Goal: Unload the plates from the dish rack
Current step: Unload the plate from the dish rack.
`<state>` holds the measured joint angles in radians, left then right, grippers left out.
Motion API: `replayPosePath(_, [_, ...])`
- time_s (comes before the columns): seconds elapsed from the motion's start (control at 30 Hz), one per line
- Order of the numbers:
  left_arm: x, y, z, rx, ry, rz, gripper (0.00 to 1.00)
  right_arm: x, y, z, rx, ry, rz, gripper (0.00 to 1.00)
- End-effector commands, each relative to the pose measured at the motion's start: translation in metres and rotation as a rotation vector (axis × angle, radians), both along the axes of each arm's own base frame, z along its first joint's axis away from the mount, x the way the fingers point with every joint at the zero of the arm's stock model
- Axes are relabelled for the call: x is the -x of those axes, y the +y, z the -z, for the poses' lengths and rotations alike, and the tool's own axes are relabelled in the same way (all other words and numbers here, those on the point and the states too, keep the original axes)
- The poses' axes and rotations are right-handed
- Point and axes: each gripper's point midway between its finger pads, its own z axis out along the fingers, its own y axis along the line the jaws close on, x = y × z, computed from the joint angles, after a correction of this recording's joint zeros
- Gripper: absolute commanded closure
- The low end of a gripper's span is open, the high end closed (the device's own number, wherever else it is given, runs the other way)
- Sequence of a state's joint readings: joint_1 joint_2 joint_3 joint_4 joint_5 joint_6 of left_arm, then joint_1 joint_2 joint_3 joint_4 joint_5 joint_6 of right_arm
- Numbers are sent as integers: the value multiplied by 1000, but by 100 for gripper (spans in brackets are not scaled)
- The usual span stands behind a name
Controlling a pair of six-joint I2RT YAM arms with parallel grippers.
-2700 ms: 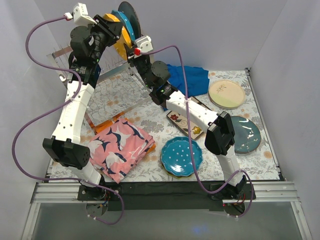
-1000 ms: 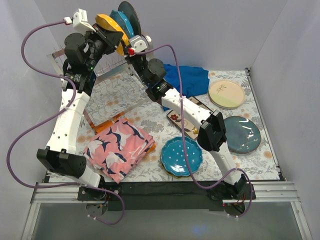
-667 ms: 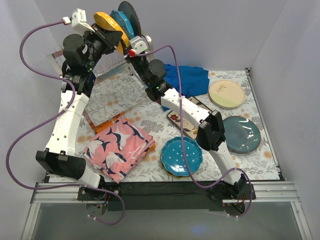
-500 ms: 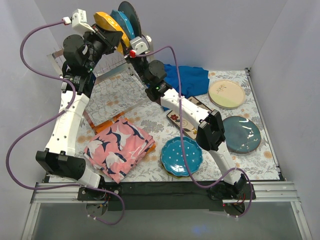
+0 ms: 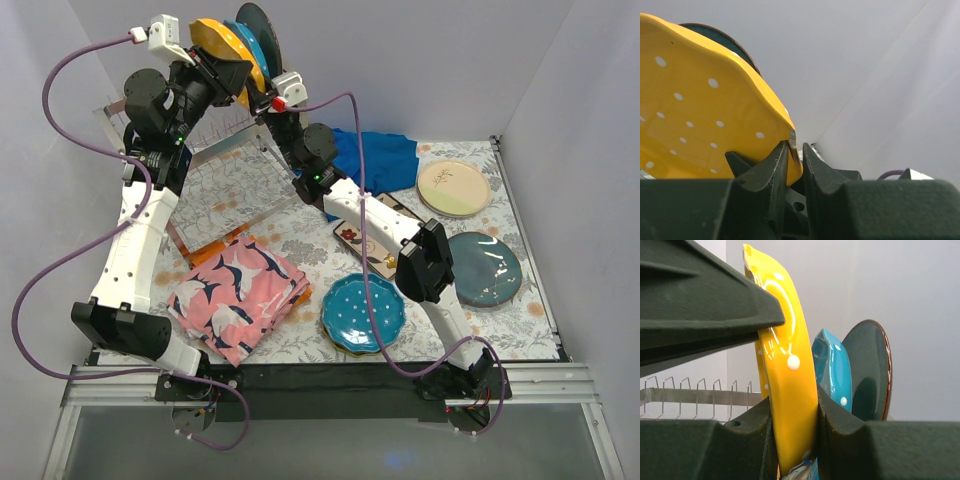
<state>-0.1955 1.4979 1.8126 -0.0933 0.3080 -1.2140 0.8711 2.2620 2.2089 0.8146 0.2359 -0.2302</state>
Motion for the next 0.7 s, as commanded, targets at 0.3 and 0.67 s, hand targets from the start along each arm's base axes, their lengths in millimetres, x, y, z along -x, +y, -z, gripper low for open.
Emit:
replayPosePath(0.3, [36, 3, -33, -80, -137, -19, 71, 37, -24, -61, -259, -7, -150, 99])
replayPosePath(0.67, [16, 60, -30, -122, 11, -207, 50, 27, -36, -71, -376, 63, -218, 99])
